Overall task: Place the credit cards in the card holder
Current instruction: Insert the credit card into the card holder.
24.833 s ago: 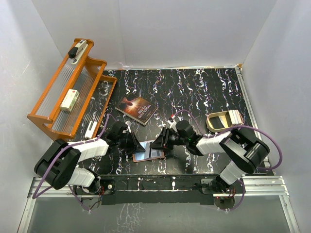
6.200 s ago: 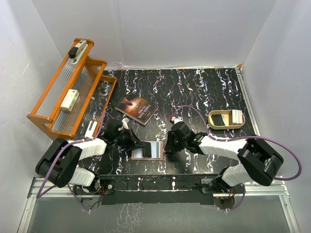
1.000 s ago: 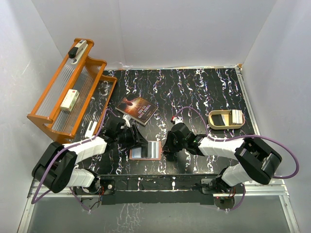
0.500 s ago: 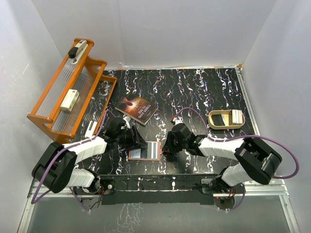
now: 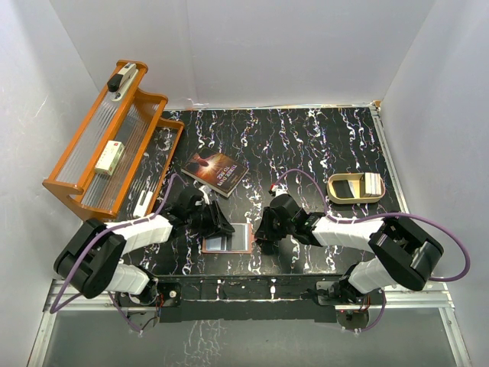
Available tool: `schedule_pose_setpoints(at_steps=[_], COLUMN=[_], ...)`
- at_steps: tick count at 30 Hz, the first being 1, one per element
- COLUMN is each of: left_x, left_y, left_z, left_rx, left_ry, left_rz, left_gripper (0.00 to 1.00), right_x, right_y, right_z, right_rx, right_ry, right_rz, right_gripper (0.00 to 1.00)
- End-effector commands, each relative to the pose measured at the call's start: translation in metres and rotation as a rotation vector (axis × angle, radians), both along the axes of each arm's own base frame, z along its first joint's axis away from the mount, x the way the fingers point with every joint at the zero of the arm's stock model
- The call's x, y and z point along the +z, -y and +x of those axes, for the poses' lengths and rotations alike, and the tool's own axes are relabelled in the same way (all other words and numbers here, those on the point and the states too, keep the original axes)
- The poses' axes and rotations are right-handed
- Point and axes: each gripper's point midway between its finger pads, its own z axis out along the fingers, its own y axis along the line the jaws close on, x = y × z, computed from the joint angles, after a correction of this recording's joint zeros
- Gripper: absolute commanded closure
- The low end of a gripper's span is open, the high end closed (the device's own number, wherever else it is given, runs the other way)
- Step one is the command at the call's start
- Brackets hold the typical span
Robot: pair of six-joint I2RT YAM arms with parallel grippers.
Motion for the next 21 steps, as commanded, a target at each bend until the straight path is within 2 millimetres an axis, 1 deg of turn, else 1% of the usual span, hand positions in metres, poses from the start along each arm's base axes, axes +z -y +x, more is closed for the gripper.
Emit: schedule_pose_setpoints(at_steps=[1,5,10,13,20,21], left_x=[0.007,0.007,0.007,0.01,0.024,0.025], left_y=[0.013,0.019,0.03,0.029,0.024,0.023], left_z=[0.003,0.006,0.005,0.008,0.011,0.011], left_rx=[-0.02,-0.02,-0.035,-0.03,-0.045,-0.044], left_ry=[0.006,0.012,0.01,0.025,0.057,0.058], left_rz=[-0.017,-0.018,-0.017,-0.006,0.045,0.052], left_gripper=[0.63,0.67,0.67,0.64,0.56,0.55], right_x=[0.017,0.016,0.014,0.011,0.017,0.017], right_y=[-0.012,-0.013,-0.012,-0.009,-0.004,-0.003], right_z=[0.005,0.005,0.006,0.008,0.022,0.025], right_rx=[0.009,0.012,0.001,-0.002,-0.012,-0.014], right_ry=[0.042,0.039,0.041,0.045,0.101,0.107], right_rz=[0.072,0.077,0.07,0.042,-0.03,-0.047], right_gripper=[1.0,1.0,1.0,1.0,1.0,0.96])
